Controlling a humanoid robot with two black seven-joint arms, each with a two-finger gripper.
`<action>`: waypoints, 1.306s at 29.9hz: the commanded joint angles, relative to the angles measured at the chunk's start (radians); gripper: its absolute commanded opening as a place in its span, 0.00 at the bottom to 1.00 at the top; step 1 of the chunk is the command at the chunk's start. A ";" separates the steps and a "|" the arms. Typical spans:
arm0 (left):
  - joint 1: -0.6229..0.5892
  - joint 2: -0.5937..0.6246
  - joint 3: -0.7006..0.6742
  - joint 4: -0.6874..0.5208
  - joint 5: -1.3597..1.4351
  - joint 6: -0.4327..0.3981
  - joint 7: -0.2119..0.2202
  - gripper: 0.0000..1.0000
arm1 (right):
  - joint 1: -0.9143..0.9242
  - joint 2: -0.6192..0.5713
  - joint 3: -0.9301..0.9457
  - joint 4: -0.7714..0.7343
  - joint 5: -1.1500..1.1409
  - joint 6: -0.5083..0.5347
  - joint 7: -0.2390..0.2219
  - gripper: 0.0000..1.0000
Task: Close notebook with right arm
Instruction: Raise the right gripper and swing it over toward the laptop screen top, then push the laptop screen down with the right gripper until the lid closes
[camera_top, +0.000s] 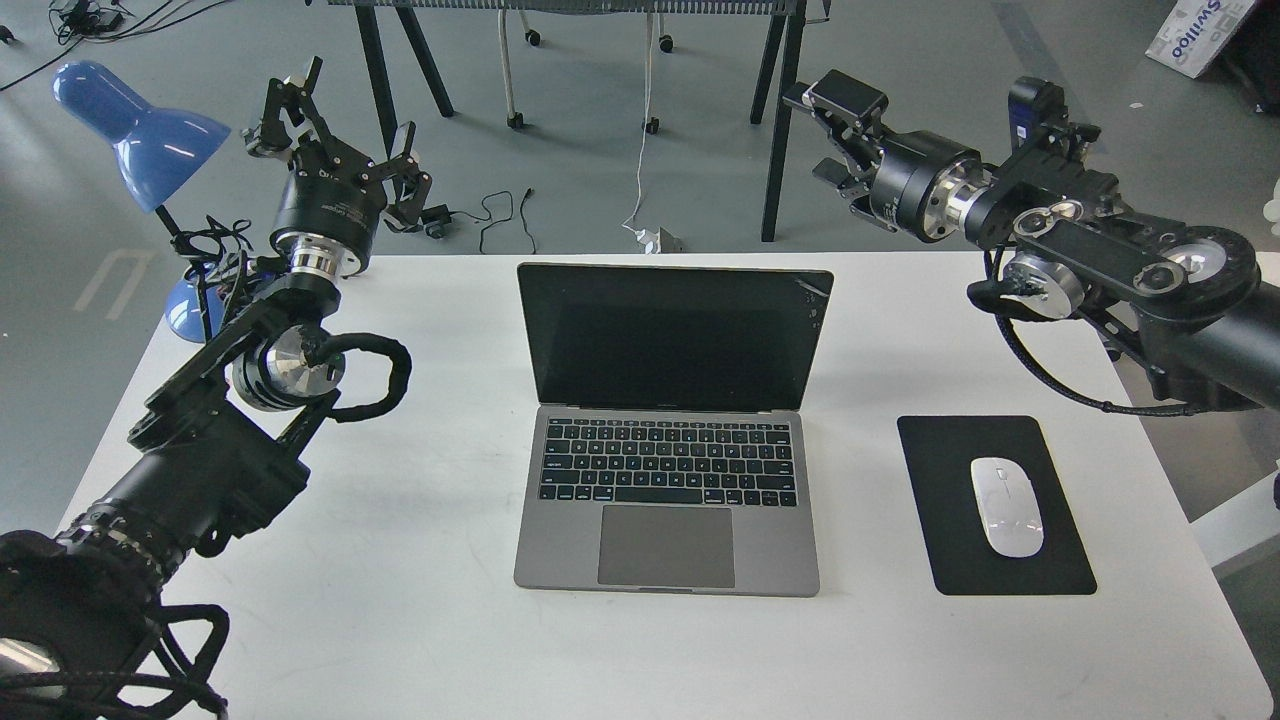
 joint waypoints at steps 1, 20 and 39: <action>0.000 0.000 0.000 0.000 0.000 0.000 0.000 1.00 | -0.001 0.018 -0.022 0.001 -0.018 0.004 0.001 1.00; 0.000 0.000 0.000 0.000 -0.001 0.000 0.000 1.00 | 0.017 0.030 -0.063 0.028 -0.044 0.140 0.004 1.00; 0.000 0.000 0.000 0.000 -0.001 0.000 0.000 1.00 | 0.010 -0.013 -0.065 0.200 -0.091 0.248 0.003 1.00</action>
